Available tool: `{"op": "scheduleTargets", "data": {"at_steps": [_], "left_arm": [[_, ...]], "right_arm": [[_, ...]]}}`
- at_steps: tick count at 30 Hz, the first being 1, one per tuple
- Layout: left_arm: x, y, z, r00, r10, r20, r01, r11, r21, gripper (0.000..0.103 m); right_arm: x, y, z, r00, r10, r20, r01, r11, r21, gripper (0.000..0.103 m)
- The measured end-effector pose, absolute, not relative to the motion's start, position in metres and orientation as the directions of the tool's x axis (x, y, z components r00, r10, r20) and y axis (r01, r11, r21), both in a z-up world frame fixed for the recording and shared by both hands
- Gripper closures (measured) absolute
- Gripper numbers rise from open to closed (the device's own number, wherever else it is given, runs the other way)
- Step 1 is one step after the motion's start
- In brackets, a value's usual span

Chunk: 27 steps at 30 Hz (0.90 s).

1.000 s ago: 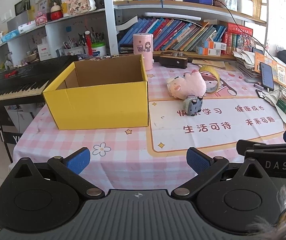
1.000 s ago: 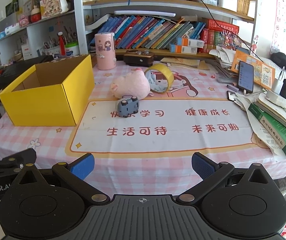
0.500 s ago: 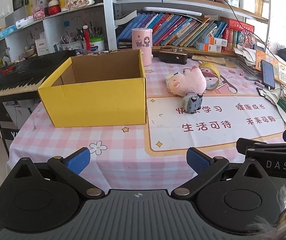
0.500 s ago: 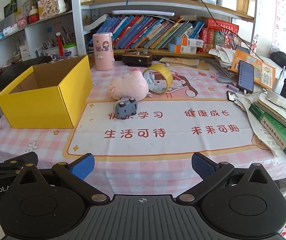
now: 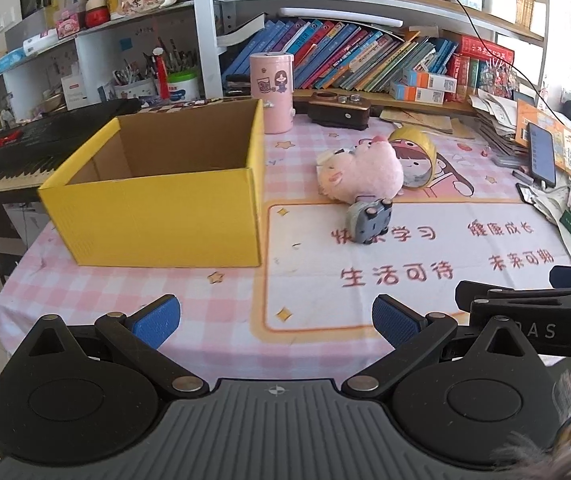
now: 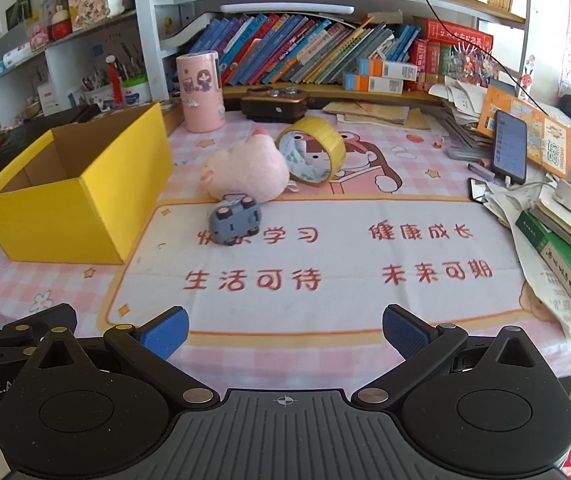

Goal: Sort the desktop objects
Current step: 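Move both tools toward the toy truck and tape roll on the desk, then grasp the grey toy truck with the left tool while the right tool grasps the yellow tape roll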

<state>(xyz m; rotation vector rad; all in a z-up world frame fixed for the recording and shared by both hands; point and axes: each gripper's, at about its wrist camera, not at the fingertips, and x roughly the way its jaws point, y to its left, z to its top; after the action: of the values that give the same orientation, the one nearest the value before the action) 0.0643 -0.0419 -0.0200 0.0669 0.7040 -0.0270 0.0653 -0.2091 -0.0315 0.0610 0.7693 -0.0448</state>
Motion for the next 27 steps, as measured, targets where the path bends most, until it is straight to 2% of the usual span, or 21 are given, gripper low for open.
{"op": "scheduleTargets", "data": {"at_steps": [15, 23, 27], "left_arm": [[0.12, -0.122, -0.031, 0.741, 0.017, -0.671, 0.03, 0.998, 0.057, 0.0], [0.136, -0.146, -0.031, 0.753, 0.114, -0.648, -0.067, 0.993, 0.097, 0.0], [0.14, -0.151, -0.027, 0.764, 0.137, -0.63, -0.089, 0.99, 0.108, 0.0]], "right_arm": [[0.122, -0.29, -0.042, 0.699, -0.021, -0.715, 0.067, 0.997, 0.036, 0.0], [0.147, -0.331, -0.048, 0.704, -0.006, -0.71, 0.101, 0.991, 0.092, 0.0], [0.159, -0.342, -0.05, 0.696, 0.048, -0.717, 0.088, 0.984, 0.152, 0.0]]}}
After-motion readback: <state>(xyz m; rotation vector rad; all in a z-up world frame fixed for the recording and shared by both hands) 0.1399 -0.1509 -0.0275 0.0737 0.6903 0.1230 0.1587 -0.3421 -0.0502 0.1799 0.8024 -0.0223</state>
